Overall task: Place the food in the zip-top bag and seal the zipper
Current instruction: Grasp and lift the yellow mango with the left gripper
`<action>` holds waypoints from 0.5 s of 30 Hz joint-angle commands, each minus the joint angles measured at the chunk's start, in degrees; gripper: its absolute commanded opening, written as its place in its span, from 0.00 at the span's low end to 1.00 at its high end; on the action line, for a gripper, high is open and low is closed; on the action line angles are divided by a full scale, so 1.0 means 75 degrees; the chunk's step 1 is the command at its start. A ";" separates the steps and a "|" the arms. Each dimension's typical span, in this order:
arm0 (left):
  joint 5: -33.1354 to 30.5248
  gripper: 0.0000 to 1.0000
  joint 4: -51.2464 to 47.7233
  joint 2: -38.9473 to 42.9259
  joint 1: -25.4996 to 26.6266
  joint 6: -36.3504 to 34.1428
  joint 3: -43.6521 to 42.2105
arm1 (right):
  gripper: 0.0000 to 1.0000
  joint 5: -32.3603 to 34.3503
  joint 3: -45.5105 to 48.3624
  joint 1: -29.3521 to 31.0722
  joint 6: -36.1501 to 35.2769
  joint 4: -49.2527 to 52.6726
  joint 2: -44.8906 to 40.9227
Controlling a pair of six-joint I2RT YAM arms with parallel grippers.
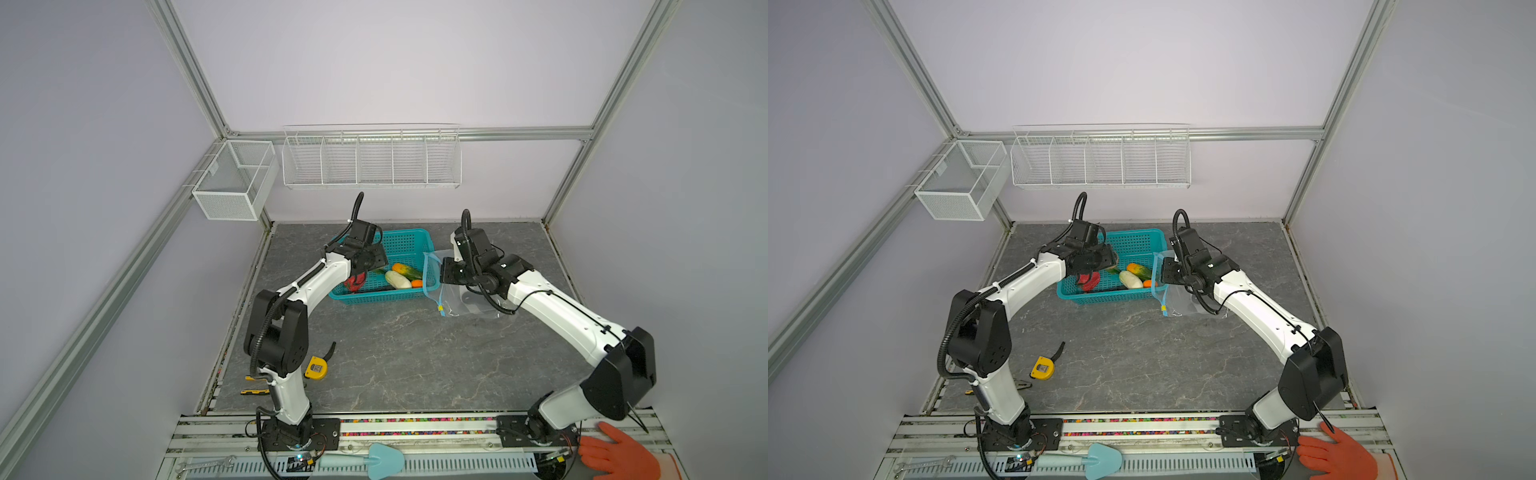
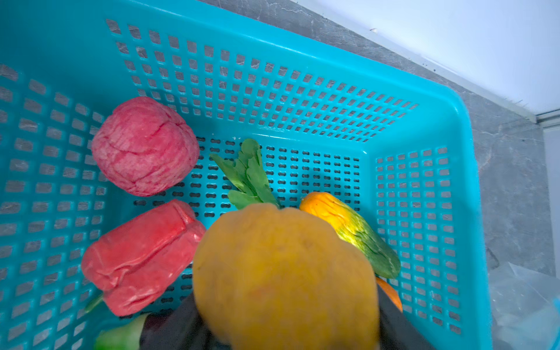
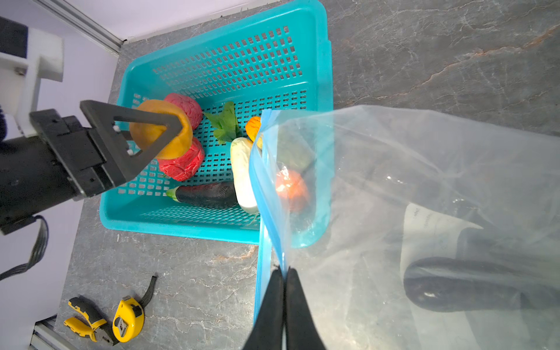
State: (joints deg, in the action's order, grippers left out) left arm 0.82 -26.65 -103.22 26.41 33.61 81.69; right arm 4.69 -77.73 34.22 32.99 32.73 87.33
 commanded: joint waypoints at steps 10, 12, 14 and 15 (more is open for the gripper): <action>0.3411 0.54 0.3128 0.1671 0.0108 0.1494 -0.2072 | 0.07 -0.0049 -0.0294 -0.0015 0.0076 -0.0096 -0.0065; 0.3824 0.51 0.3596 0.1758 0.0166 0.1831 -0.2302 | 0.07 -0.0083 -0.0288 -0.0023 0.0068 -0.0130 -0.0063; 0.3967 0.51 0.3852 0.1897 0.0275 0.2035 -0.2474 | 0.07 -0.0086 -0.0288 -0.0022 0.0062 -0.0134 -0.0044; 0.4002 0.51 0.4001 0.2003 0.0356 0.2117 -0.2580 | 0.07 -0.0124 -0.0294 -0.0017 0.0066 -0.0135 -0.0025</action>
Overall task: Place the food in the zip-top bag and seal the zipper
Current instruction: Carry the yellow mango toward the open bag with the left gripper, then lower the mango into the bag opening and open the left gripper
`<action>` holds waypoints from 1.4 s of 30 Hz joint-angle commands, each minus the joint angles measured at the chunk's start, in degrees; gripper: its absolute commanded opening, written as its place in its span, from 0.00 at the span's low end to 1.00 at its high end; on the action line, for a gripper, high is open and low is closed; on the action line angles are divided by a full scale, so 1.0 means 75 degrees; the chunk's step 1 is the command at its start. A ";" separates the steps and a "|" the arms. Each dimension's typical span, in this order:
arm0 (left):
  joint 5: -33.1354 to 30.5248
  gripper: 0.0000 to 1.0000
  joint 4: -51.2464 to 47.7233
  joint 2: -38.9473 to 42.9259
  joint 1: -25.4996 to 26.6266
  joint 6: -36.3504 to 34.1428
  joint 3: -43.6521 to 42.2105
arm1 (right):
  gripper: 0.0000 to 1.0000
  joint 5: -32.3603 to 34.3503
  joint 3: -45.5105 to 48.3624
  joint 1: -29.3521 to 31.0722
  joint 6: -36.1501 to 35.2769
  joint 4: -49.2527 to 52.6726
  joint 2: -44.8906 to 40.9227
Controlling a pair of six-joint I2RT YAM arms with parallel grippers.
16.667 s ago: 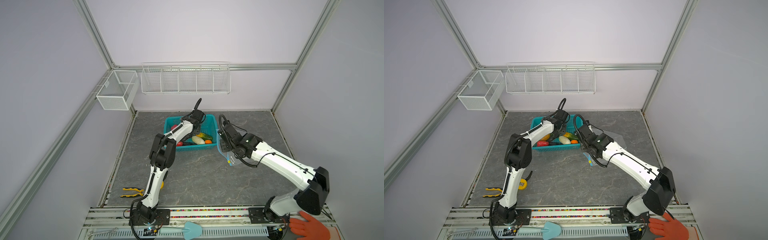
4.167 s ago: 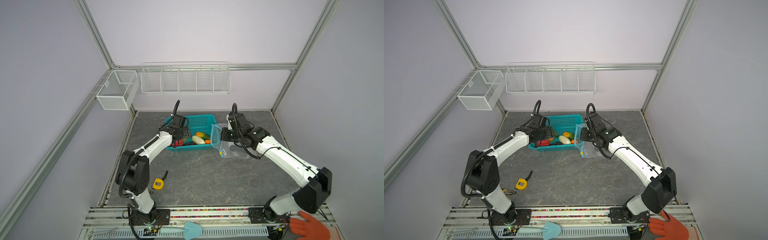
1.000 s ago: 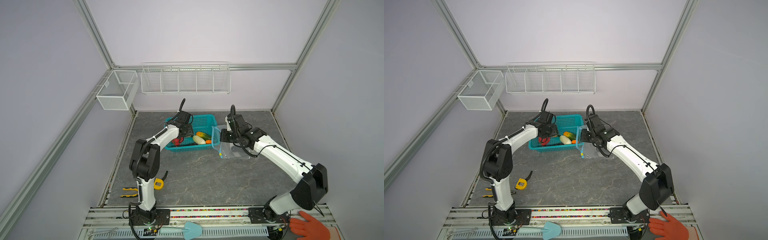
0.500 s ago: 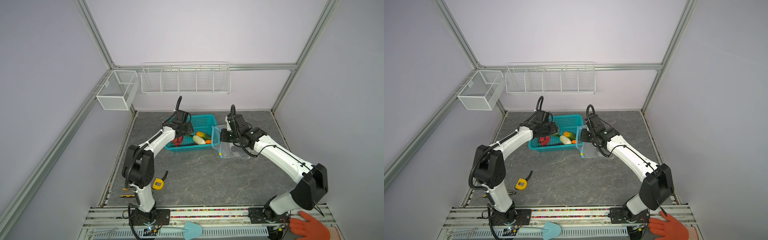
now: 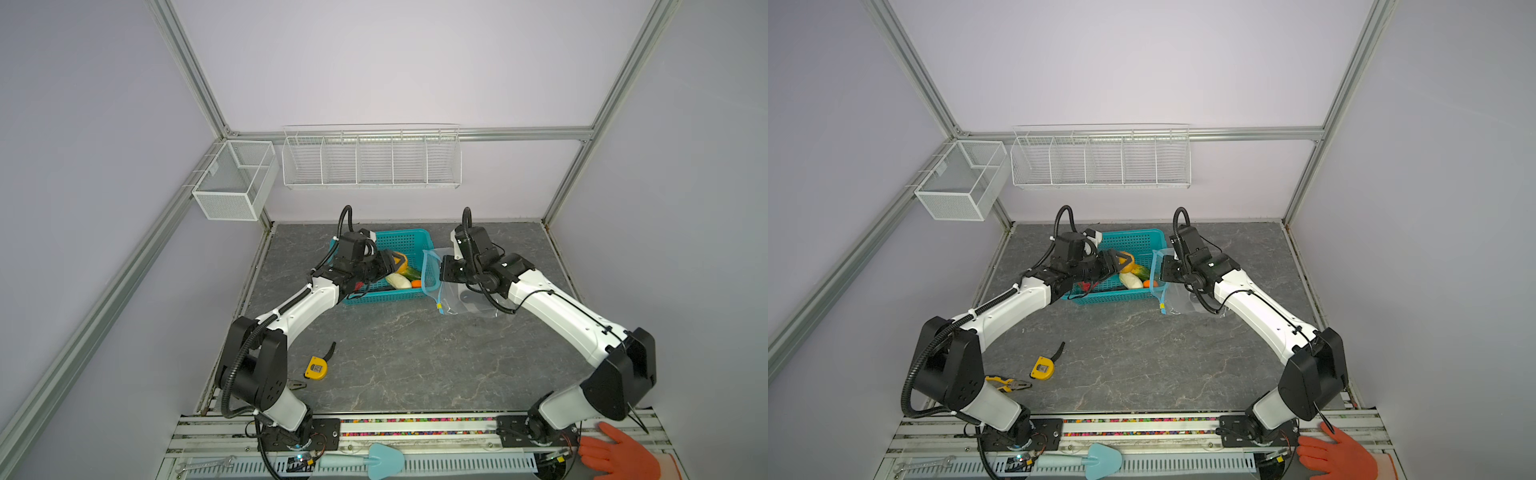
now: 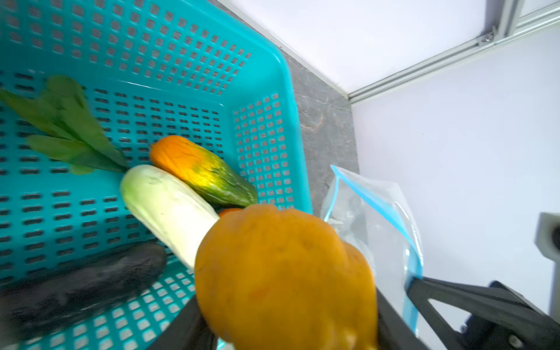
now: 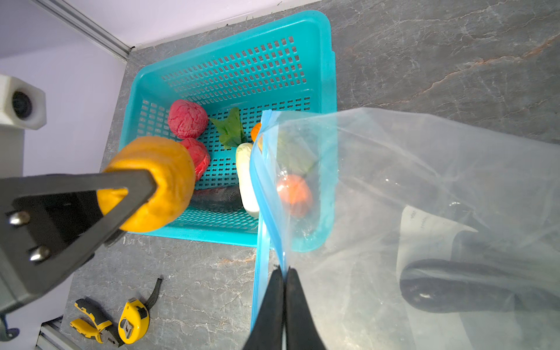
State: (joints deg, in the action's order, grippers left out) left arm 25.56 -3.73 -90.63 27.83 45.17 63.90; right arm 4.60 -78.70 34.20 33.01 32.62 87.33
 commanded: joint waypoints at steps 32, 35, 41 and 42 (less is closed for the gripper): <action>0.1172 0.51 0.2660 -0.0420 0.1139 0.1415 -0.0659 | 0.06 -0.0419 -0.0575 0.0030 0.0311 -0.0078 -0.0304; 0.1002 0.51 0.2315 -0.0458 0.1253 0.1196 -0.0525 | 0.07 -0.0408 -0.0576 0.0063 0.0314 -0.0083 -0.0323; 0.0904 0.56 0.2103 -0.0619 0.1398 0.1096 -0.0355 | 0.07 -0.0401 -0.0540 0.0074 0.0310 -0.0118 -0.0355; 0.0887 0.57 0.2037 -0.0622 0.1410 0.1061 -0.0323 | 0.07 -0.0390 -0.0522 0.0074 0.0311 -0.0130 -0.0369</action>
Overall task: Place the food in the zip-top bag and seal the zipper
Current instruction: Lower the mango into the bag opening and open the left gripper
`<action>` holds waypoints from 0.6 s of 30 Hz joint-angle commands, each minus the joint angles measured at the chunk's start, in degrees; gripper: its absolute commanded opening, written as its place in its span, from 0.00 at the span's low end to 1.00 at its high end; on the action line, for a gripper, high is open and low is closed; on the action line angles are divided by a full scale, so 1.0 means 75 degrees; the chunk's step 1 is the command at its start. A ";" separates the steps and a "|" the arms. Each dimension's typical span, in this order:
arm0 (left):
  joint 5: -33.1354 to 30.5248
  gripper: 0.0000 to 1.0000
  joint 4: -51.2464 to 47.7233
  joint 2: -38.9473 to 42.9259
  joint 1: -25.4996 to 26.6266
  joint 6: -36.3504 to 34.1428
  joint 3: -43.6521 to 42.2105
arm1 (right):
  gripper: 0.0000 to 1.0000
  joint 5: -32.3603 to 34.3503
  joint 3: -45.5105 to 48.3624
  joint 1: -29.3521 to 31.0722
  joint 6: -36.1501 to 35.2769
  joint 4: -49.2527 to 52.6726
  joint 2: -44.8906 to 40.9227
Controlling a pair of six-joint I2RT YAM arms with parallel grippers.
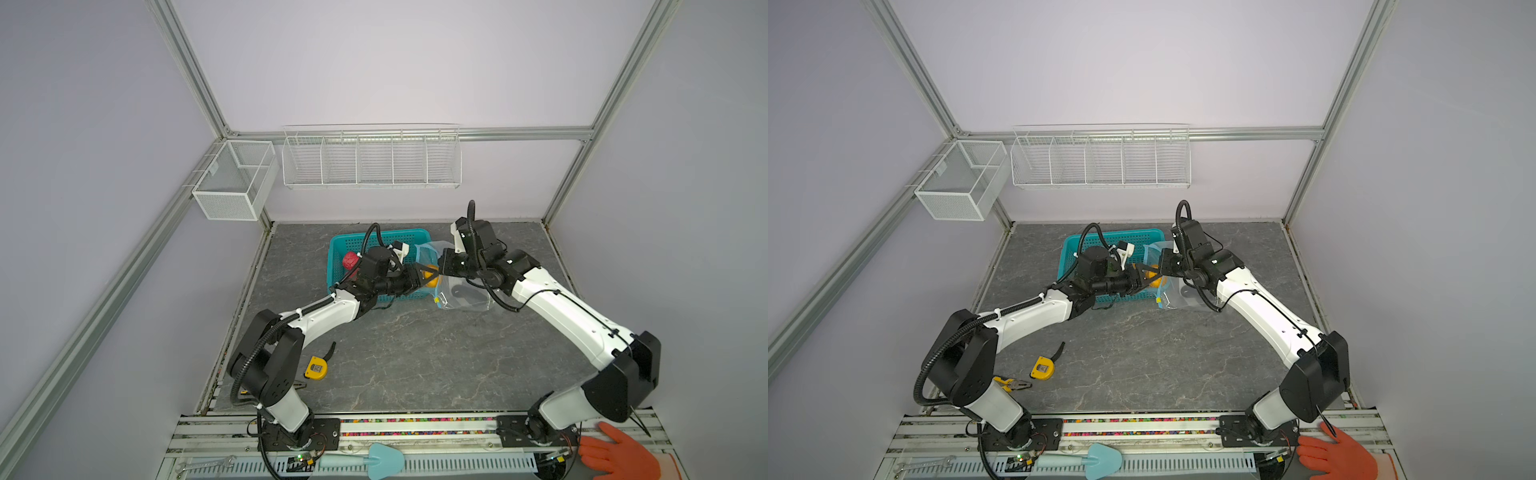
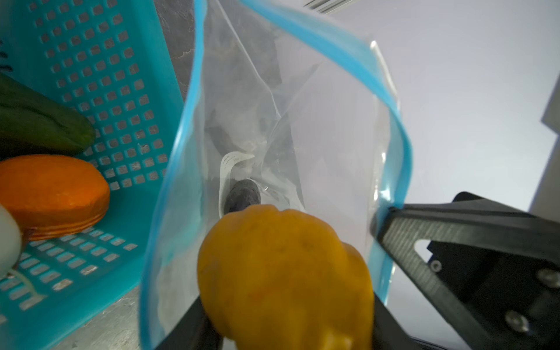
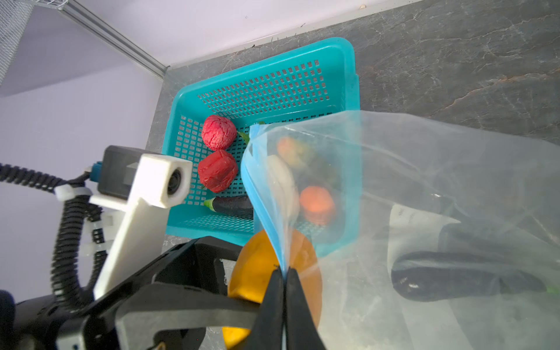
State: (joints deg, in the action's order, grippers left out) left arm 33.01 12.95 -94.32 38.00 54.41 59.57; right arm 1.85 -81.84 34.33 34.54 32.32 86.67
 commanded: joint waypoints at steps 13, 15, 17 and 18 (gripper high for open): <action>-0.0288 0.83 -0.0761 0.0001 0.0066 -0.0512 0.0444 | 0.06 0.0029 -0.0068 0.0057 0.0057 -0.0047 -0.0283; -0.0301 0.83 -0.0972 0.0031 0.0065 -0.0637 0.0533 | 0.07 0.0096 -0.0010 0.0052 0.0042 -0.0042 -0.0294; -0.0360 0.82 -0.1186 0.0072 0.0055 -0.0749 0.0617 | 0.07 0.0117 0.0063 0.0040 0.0045 -0.0043 -0.0297; -0.0382 0.82 -0.1252 0.0095 0.0055 -0.0780 0.0645 | 0.07 0.0114 0.0091 0.0018 0.0038 -0.0040 -0.0296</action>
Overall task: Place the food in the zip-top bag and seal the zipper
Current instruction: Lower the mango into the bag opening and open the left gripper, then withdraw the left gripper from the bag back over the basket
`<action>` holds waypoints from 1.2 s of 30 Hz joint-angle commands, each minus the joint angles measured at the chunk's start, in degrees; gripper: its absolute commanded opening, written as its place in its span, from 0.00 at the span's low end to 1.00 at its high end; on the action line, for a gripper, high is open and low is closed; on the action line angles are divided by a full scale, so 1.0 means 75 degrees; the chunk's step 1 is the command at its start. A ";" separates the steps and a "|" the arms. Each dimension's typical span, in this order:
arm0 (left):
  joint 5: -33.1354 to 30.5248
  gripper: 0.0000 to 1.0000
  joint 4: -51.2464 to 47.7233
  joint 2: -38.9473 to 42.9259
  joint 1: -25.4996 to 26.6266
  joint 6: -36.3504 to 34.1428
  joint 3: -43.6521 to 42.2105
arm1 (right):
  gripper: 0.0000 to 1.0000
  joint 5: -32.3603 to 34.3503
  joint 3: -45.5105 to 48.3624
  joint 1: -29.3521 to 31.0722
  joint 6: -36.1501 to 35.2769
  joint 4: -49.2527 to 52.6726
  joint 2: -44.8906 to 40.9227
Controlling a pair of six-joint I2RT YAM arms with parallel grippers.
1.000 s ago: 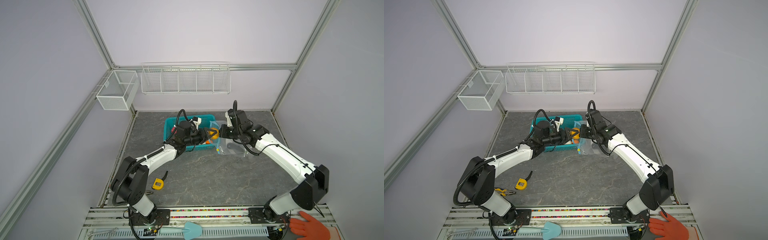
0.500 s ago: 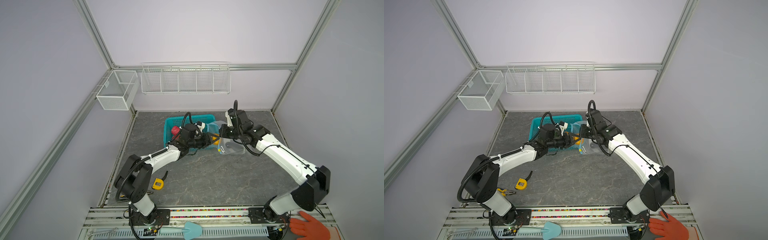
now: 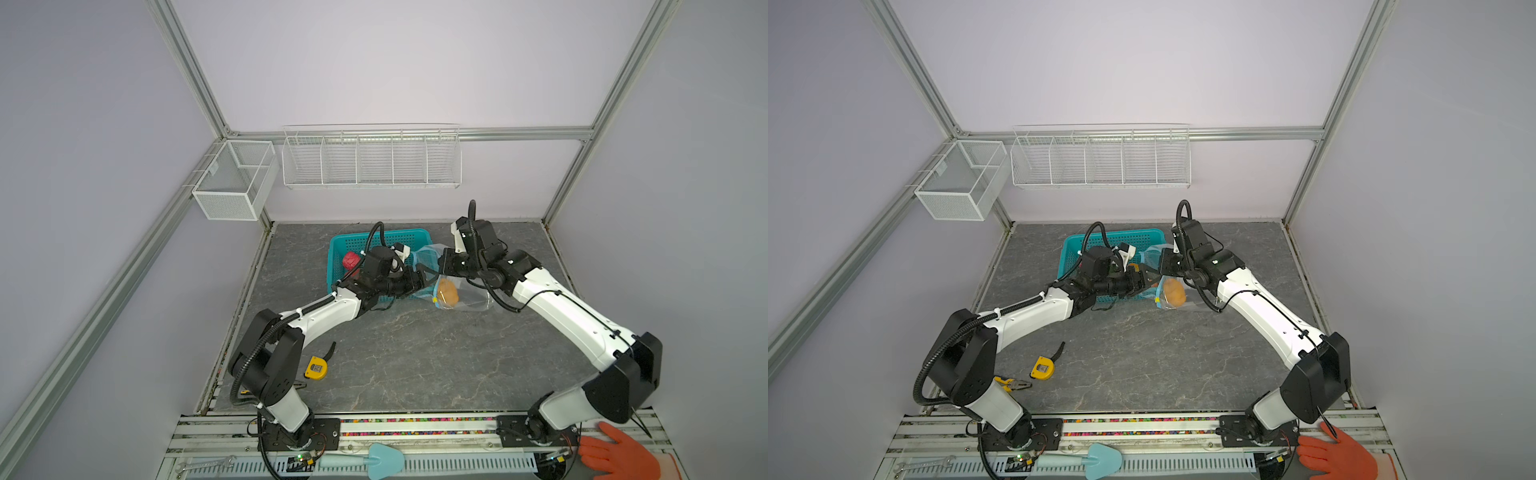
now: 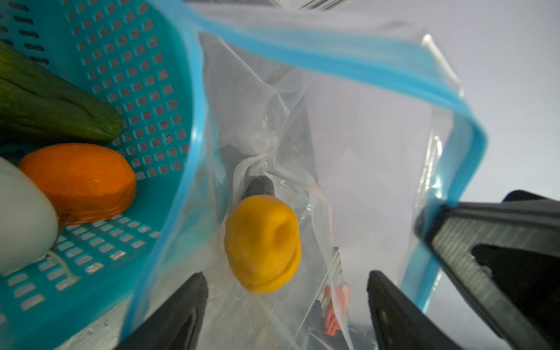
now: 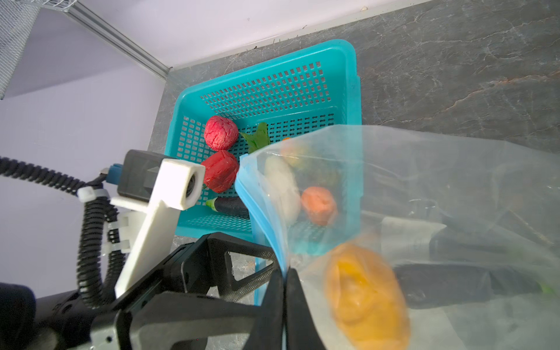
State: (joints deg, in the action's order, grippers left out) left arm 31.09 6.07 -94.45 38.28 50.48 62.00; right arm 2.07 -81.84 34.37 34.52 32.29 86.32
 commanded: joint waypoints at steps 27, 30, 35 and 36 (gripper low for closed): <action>-0.5274 0.84 -0.5968 -0.1332 -0.1968 -0.3083 0.3368 | 0.06 -0.0067 0.0511 -0.0013 0.0002 -0.0392 -0.0295; -0.5952 0.84 -0.6305 -0.1971 -0.2034 -0.3122 0.3935 | 0.06 -0.0039 0.0529 -0.0014 -0.0027 -0.0394 -0.0289; -0.6471 0.86 -0.6469 -0.2705 -0.2144 -0.3053 0.4601 | 0.06 -0.0201 0.0582 -0.0015 0.0002 -0.0483 -0.0199; -0.6458 0.87 -0.6451 -0.2817 -0.2180 -0.3038 0.4684 | 0.06 -0.0219 0.0585 -0.0016 -0.0005 -0.0479 -0.0158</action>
State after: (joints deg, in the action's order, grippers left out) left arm -12.99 -39.38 -114.69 22.65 28.34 93.95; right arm 1.56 -78.50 34.33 34.50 30.13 84.31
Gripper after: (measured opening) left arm 0.865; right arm 0.067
